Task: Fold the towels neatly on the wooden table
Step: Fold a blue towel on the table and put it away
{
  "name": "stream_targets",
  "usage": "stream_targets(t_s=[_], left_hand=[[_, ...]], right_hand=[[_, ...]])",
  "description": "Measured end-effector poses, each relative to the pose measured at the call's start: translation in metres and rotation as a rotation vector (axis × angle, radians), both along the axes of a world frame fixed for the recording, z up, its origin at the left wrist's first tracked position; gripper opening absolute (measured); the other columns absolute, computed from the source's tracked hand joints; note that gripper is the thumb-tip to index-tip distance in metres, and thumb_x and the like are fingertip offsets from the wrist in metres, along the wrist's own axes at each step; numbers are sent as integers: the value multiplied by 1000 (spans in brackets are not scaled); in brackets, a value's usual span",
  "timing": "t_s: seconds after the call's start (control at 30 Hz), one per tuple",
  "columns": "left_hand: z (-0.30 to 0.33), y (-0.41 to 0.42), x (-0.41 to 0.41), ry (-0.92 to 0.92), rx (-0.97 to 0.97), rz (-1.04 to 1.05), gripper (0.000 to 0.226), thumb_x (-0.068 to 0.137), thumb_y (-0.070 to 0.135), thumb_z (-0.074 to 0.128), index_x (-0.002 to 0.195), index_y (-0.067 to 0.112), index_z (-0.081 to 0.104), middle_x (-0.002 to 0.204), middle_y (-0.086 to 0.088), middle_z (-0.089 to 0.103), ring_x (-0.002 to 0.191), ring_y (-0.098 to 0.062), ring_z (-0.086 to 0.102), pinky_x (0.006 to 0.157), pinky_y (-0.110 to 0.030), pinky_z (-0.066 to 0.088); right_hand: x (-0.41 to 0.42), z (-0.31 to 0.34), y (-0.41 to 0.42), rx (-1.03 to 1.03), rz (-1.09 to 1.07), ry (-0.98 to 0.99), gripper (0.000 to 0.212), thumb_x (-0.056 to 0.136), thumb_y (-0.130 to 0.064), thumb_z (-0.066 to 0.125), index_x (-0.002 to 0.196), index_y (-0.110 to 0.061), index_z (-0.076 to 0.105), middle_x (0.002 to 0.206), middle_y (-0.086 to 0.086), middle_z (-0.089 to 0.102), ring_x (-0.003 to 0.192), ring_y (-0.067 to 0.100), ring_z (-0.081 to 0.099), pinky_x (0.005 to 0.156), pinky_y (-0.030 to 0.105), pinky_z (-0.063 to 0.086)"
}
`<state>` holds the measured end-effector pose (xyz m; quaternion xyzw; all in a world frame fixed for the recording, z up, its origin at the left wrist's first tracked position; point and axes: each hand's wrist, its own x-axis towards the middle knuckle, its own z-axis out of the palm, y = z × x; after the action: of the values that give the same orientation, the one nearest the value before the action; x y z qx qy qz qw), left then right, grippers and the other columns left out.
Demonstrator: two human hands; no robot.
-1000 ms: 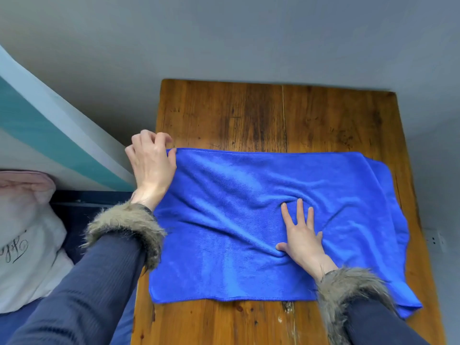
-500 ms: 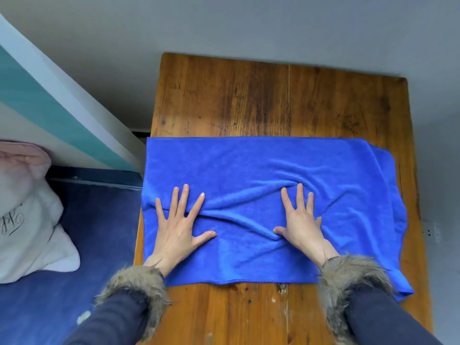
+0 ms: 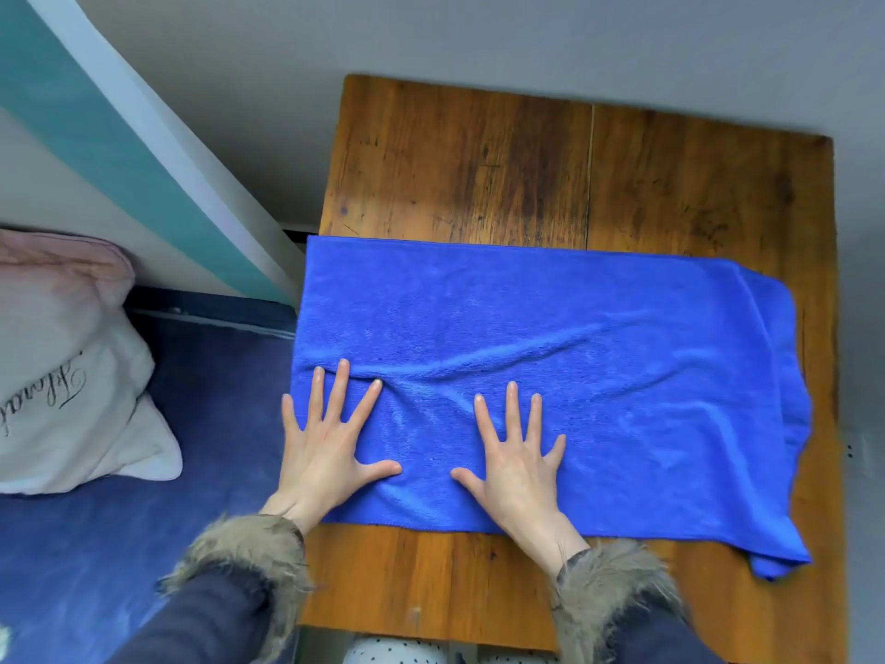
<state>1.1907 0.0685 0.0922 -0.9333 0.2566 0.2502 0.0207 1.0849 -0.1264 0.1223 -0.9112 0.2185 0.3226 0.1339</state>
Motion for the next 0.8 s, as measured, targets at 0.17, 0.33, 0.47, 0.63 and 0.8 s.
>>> stream_targets(t_s=[0.17, 0.33, 0.47, 0.63, 0.8], left_hand=[[22, -11, 19, 61, 176, -62, 124, 56, 81, 57, 132, 39, -32, 142, -5, -43, 137, -33, -31, 106, -67, -2], [30, -58, -12, 34, -174, -87, 83, 80, 66, 40, 149, 32, 8, 153, -7, -23, 141, -27, -21, 108, -66, 6], [20, -123, -52, 56, -162, -196, 73, 79, 63, 27, 144, 31, 21, 157, -11, 2, 143, -31, -4, 98, -73, 19], [13, -206, -89, 9, -135, -326, 76, 77, 62, 52, 141, 27, 32, 154, -15, 20, 140, -38, 8, 92, -77, 19], [16, -281, -122, 45, -131, -397, 82, 84, 60, 50, 148, 31, 9, 157, -10, -12, 142, -36, -12, 102, -72, 3]], right_hand=[[8, 1, -17, -112, 83, -174, 79, 51, -64, 77, 117, -23, 65, 128, 14, 58, 105, 40, 61, 66, 55, 51], [-8, 5, -56, -36, -17, -311, 55, 78, -45, 52, 126, -18, 57, 133, 11, 55, 120, 31, 53, 91, 59, 42], [-46, 9, -103, -22, -175, -320, 54, 89, -40, 42, 137, -18, 45, 148, 7, 37, 140, 27, 27, 109, 56, 19], [-98, 14, -185, -133, -365, -490, 47, 86, -34, 44, 124, -9, 58, 131, 12, 55, 123, 33, 48, 96, 53, 39], [-134, 14, -272, -113, -753, -560, 31, 93, -13, 49, 122, -2, 54, 118, 20, 56, 112, 36, 48, 93, 42, 36]])
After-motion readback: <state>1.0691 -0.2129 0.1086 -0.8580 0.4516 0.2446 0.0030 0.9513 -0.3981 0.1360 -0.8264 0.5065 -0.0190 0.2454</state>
